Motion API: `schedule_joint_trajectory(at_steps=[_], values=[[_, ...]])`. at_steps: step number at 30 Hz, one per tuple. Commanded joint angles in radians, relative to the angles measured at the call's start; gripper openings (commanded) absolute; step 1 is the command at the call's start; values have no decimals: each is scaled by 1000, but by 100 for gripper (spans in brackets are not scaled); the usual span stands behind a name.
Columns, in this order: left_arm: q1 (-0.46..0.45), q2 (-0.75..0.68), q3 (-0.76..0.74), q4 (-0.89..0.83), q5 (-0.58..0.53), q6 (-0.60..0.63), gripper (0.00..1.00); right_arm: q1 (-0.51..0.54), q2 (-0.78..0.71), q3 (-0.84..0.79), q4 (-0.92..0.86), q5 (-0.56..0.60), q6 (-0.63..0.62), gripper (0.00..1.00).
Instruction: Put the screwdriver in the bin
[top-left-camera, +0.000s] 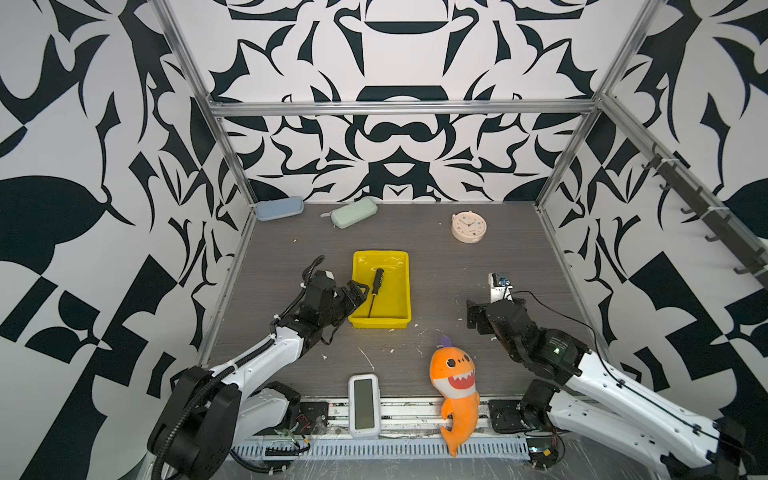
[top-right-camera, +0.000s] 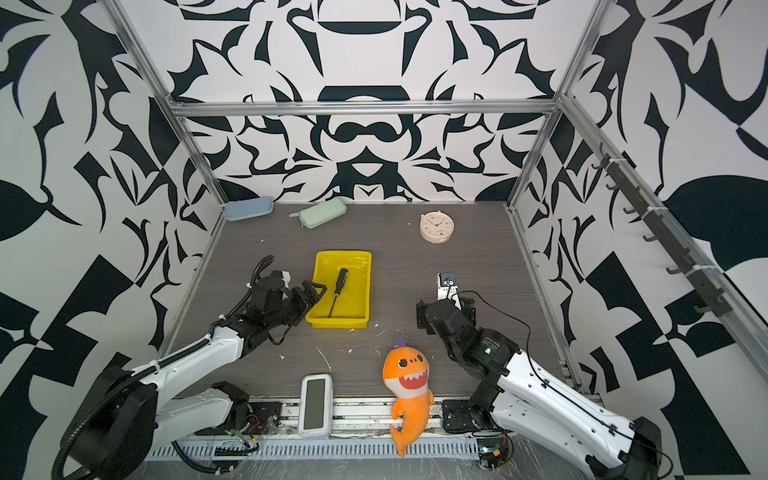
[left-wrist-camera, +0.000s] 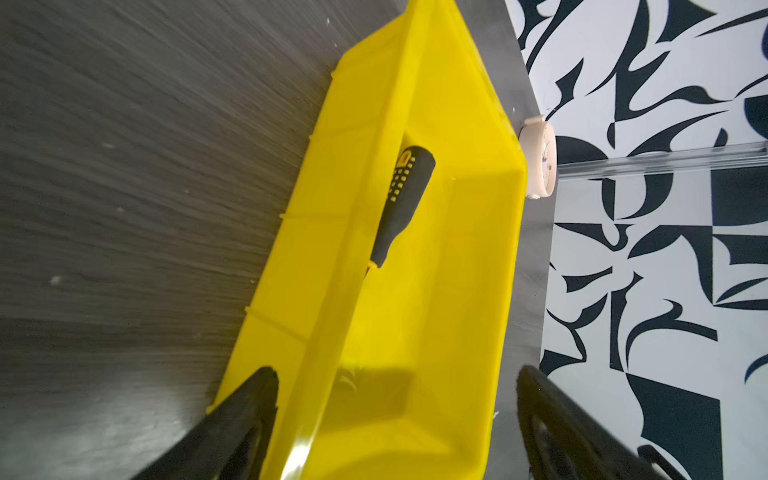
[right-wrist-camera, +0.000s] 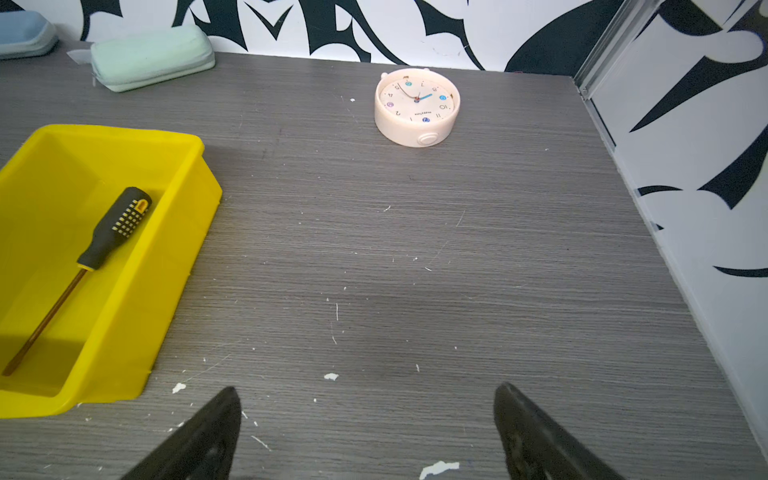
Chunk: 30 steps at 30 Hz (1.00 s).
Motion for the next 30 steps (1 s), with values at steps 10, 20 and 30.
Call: schedule_joint_trajectory(at_steps=[10,20,30], values=[[-12,-186,181,-678,-535,-44,99,-2,-31,-141,408,279,-555,100],[-12,-365,-14,-628,-582,131,99,-202,13,-436,903,-32,-773,100],[-12,-569,-175,-527,-565,119,99,-521,599,-330,1328,-241,-575,100]])
